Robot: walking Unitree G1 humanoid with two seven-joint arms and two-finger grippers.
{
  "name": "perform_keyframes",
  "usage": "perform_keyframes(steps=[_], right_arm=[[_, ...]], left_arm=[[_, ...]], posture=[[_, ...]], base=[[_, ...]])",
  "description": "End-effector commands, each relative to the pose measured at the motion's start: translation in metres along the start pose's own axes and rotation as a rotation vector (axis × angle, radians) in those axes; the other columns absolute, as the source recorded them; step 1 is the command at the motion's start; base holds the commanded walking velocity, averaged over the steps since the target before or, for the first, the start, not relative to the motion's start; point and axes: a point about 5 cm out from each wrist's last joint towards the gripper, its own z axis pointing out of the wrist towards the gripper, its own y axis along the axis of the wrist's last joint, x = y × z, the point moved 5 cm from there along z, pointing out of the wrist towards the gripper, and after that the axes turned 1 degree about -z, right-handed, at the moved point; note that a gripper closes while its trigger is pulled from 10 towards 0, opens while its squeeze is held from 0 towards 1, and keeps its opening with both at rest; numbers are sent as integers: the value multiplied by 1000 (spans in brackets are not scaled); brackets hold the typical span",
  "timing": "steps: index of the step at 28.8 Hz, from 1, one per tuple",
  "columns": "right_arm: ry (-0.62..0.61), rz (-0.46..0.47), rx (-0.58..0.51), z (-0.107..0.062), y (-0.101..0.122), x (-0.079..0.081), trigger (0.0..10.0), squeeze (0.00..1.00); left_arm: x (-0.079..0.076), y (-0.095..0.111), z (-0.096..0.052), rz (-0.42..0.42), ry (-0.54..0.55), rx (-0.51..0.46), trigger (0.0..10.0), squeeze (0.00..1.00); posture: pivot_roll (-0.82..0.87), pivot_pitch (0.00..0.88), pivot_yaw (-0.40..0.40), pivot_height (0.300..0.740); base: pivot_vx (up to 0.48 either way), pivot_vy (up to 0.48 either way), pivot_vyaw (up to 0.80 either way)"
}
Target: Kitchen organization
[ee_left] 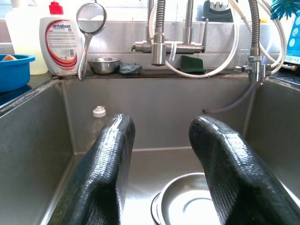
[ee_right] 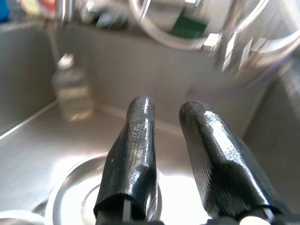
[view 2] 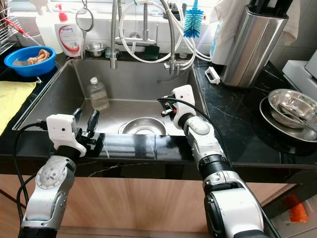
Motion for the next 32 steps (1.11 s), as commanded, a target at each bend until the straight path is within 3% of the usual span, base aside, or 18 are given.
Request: perform_keyframes(steps=[1, 2, 4, 12, 14, 16, 20, 28, 32], right_arm=[[-16, -47, -92, -3, 22, -2, 10000, 0], [-12, -2, -189, -13, 39, 1, 10000, 0], [-21, 17, -251, -26, 49, 2, 10000, 0], [-132, 37, -236, -69, 43, -12, 10000, 0], [-198, 42, -227, -81, 41, -23, 10000, 0], [-308, 118, -241, -97, 37, -39, 10000, 0], [-325, 180, -209, -99, 20, -31, 10000, 0], [-305, 211, -217, -91, 26, -21, 10000, 0], [-296, 208, -221, -88, 29, -19, 10000, 0]], left_arm=[[-2, -2, -1, 10, -13, 13, 10000, 0], [0, 1, -1, 18, -1, 0, 10000, 0], [3, 4, 0, 25, 14, -12, 10000, 0], [1, 7, 3, 26, 9, -23, 10000, 0], [1, 8, 4, 25, 9, -26, 10000, 0], [3, 9, 5, 31, 22, -36, 10000, 0], [2, 10, 7, 36, 29, -42, 10000, 0], [4, 15, 9, 51, 40, -61, 10000, 0], [3, 15, 8, 55, 41, -64, 10000, 0]], posture=[[-74, 0, -31, 706], [-70, 0, -36, 706], [-69, 0, -36, 706], [-93, 0, -36, 706], [-99, 0, -36, 706], [-112, 0, -36, 706], [-103, 0, -32, 706], [-98, 0, -35, 706], [-99, 0, -36, 706]], base=[[0, 0, 0], [0, 0, 0], [0, 0, 0], [0, 0, 0], [0, 0, 0], [0, 0, 0], [0, 0, 0], [0, 0, 0], [0, -382, 0]])
